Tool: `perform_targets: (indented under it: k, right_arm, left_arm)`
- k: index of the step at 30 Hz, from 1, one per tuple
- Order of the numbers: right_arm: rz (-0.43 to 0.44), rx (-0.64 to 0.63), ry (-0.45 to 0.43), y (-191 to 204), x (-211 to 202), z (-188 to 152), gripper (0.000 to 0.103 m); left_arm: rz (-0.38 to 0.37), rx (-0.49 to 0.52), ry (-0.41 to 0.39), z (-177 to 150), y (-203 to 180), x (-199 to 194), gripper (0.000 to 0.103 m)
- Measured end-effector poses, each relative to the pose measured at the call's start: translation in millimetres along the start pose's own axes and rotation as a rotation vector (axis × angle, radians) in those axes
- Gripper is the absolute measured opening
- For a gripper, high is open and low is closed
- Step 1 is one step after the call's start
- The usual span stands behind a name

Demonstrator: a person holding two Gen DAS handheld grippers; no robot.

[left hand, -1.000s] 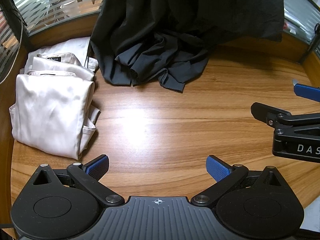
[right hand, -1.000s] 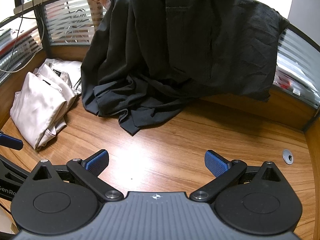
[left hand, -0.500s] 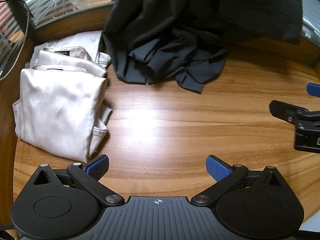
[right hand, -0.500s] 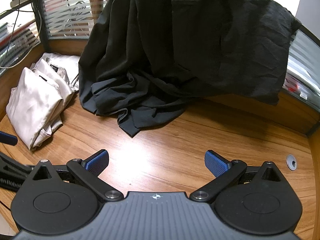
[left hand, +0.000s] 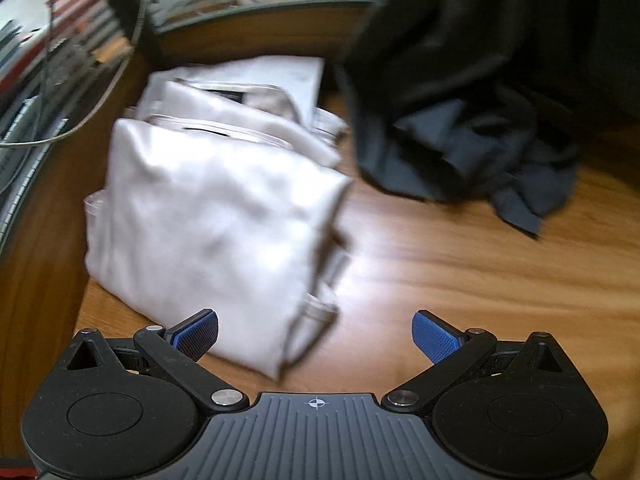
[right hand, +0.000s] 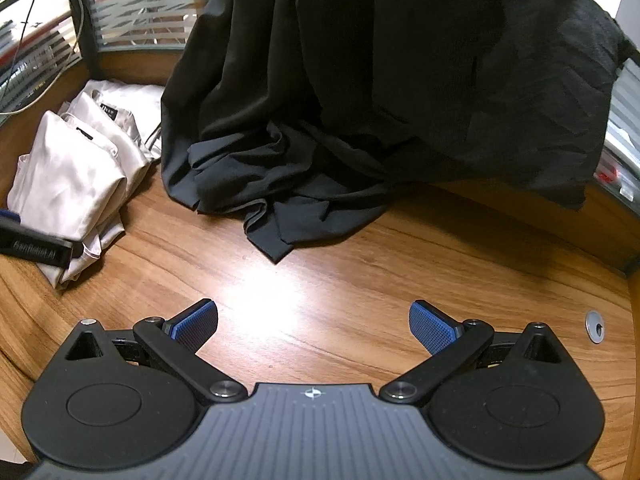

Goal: Fold clothes
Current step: 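Reach into the cream shirt pile and close the left gripper on a shirt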

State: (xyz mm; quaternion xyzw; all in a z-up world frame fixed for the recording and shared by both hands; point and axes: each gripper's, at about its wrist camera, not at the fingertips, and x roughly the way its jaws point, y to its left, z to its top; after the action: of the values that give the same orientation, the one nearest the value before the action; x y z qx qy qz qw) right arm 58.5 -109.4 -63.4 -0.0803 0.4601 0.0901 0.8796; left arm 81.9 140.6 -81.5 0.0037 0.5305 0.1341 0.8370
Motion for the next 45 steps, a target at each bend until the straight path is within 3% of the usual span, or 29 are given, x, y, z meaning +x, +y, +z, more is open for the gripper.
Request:
perform_targets:
  k: [9, 11, 13, 16, 23, 29, 32, 34, 39, 41, 42, 43, 44, 45]
  right_arm:
    - [0.021, -0.030, 0.039, 10, 16, 8, 0.102]
    - [0.031, -0.045, 0.043, 14, 19, 11, 0.102]
    - [0.040, -0.064, 0.046, 19, 23, 15, 0.102]
    - [0.065, -0.099, 0.048, 27, 28, 21, 0.102]
    - [0.157, -0.233, 0.019, 64, 46, 50, 0.102]
    - [0.275, -0.356, 0.016, 121, 83, 77, 0.100]
    - [0.341, -0.409, 0.025, 152, 104, 90, 0.090]
    - [0.391, -0.418, 0.050, 169, 119, 98, 0.077]
    - [0.498, -0.446, 0.061, 215, 145, 114, 0.074]
    - [0.538, -0.450, 0.063, 231, 153, 119, 0.067]
    - [0.552, -0.451, 0.067, 238, 157, 121, 0.048]
    - [0.555, -0.451, 0.078, 241, 160, 121, 0.014]
    - [0.558, -0.451, 0.089, 244, 163, 122, 0.008]
    - [0.561, -0.450, 0.100, 247, 166, 122, 0.008]
  left_arm:
    - [0.099, 0.047, -0.035, 13, 2, 50, 0.082]
    - [0.098, 0.045, -0.036, 16, 3, 56, 0.067]
    - [0.086, 0.026, -0.040, 17, 6, 58, 0.037]
    - [0.054, -0.041, -0.061, 14, 19, 50, 0.012]
    - [0.060, -0.223, -0.086, -15, 73, 17, 0.009]
    - [0.068, -0.412, -0.010, -51, 119, 7, 0.009]
    - [0.090, -0.448, 0.032, -69, 132, 11, 0.009]
    - [0.096, -0.459, 0.053, -77, 138, 14, 0.009]
    - [0.106, -0.476, 0.083, -89, 145, 17, 0.010]
    - [0.108, -0.478, 0.086, -91, 147, 17, 0.010]
    - [0.109, -0.478, 0.085, -92, 148, 16, 0.009]
    - [0.109, -0.480, 0.083, -93, 148, 14, 0.010]
    - [0.109, -0.483, 0.081, -93, 149, 13, 0.009]
    - [0.113, -0.484, 0.080, -93, 149, 11, 0.009]
